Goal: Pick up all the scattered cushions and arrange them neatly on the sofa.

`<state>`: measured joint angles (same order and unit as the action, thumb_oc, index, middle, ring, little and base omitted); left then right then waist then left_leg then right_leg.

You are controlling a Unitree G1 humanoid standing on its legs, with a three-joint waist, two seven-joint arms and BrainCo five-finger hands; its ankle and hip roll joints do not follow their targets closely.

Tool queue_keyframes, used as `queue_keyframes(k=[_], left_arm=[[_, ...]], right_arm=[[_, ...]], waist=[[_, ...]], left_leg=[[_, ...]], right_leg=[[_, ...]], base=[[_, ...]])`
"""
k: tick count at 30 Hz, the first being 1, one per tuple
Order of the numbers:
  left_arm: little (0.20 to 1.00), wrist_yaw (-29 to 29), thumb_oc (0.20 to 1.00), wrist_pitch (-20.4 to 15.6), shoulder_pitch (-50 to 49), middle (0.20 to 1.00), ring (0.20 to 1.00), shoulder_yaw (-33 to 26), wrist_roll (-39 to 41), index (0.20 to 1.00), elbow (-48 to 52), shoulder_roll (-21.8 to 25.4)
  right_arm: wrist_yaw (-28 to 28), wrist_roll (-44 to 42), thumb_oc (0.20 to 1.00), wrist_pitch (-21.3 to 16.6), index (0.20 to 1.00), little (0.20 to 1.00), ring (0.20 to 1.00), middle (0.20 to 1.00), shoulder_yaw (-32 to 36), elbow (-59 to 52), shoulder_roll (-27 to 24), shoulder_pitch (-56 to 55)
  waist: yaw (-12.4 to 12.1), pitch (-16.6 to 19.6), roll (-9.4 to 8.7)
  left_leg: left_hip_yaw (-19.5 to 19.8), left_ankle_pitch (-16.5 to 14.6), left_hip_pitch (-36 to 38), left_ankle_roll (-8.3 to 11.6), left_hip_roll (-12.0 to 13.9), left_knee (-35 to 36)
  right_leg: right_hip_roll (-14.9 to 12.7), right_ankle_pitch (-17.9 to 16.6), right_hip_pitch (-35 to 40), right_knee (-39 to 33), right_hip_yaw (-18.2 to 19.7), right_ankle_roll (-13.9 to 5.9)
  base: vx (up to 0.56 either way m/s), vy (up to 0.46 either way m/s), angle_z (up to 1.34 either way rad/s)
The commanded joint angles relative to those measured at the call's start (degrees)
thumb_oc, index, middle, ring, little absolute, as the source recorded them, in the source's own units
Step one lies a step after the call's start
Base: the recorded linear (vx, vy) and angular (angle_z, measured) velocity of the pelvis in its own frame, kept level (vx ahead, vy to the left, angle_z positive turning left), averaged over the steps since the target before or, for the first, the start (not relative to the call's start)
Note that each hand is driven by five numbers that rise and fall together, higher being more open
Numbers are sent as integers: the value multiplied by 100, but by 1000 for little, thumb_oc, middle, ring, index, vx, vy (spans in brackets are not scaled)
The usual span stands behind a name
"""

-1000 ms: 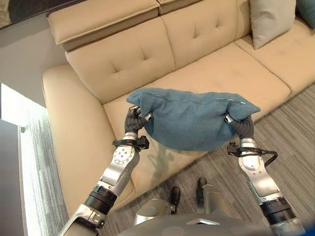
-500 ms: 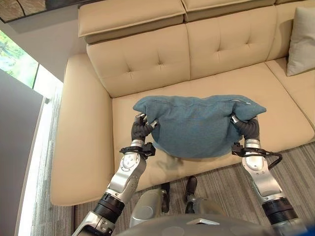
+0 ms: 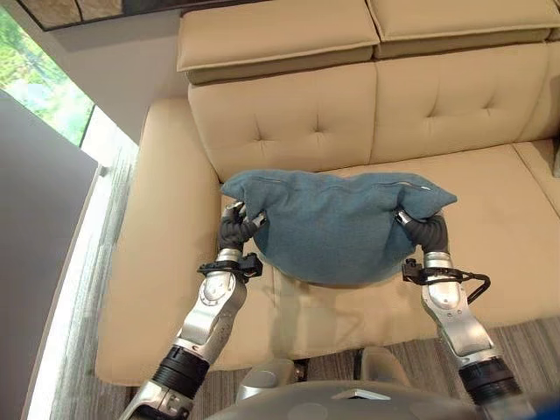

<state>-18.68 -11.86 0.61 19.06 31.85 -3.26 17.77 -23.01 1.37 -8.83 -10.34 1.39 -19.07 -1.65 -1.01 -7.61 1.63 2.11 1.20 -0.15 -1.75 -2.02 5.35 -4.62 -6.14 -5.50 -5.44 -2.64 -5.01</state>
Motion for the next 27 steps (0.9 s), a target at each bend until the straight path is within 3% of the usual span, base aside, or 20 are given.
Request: queue_keyframes(k=[1, 11, 14, 17, 22, 27], left_arm=[[200, 207, 200, -513, 406, 200, 200, 164, -389, 200, 781, -41], [200, -327, 200, -480, 1395, 200, 200, 230, -1065, 200, 474, -88], [200, -639, 200, -463, 2413, 200, 200, 454, -1206, 200, -200, -144], [200, -990, 200, -478, 4085, 200, 200, 787, -1156, 200, -1406, 27], [200, -1204, 200, -548, 5752, 200, 200, 1160, -1118, 200, -2644, 332], [200, -1276, 200, -557, 6228, 200, 200, 1264, -1105, 200, -2995, 375]], right_arm=[[-96, 197, 200, -554, 200, 200, 200, 200, 96, -536, 109, 435], [-459, 168, 200, -572, 200, 200, 200, 200, -60, -146, -313, 1748], [-544, -48, 200, -533, 200, 200, 200, 200, -486, 410, -406, 2718], [-689, -406, 200, -453, 200, 200, 200, 200, -1054, 1325, -573, 4266], [-735, -765, 200, -417, 200, 200, 200, 200, -1559, 2446, -640, 5817], [-724, -895, 200, -398, 200, 200, 200, 200, -1809, 2925, -561, 6255]], waist=[[-31, 511, -185], [-136, 590, -151], [-177, 517, -131], [-172, 420, -88], [-112, 449, -63], [-140, 304, -56]], left_leg=[[30, -241, -239, 227, -21, -35], [282, -71, -578, 540, 140, -35], [332, 7, -775, 595, 165, -35], [363, 173, -1297, 671, 157, -35], [354, 394, -2005, 735, 79, -35], [317, 472, -2151, 760, 63, -35]], right_leg=[[-40, 453, 126, 192, -317, -426], [19, 615, 95, 44, -813, -380], [41, 584, -73, 44, -852, -384], [82, 417, -631, 44, -846, -407], [105, 213, -1330, 44, -799, -400], [106, 171, -1484, 44, -782, -400]], base=[[85, -140, 18], [31, -91, 31], [-54, -31, 13], [-134, 1, 7], [-74, 45, 7], [-11, 43, -1]])
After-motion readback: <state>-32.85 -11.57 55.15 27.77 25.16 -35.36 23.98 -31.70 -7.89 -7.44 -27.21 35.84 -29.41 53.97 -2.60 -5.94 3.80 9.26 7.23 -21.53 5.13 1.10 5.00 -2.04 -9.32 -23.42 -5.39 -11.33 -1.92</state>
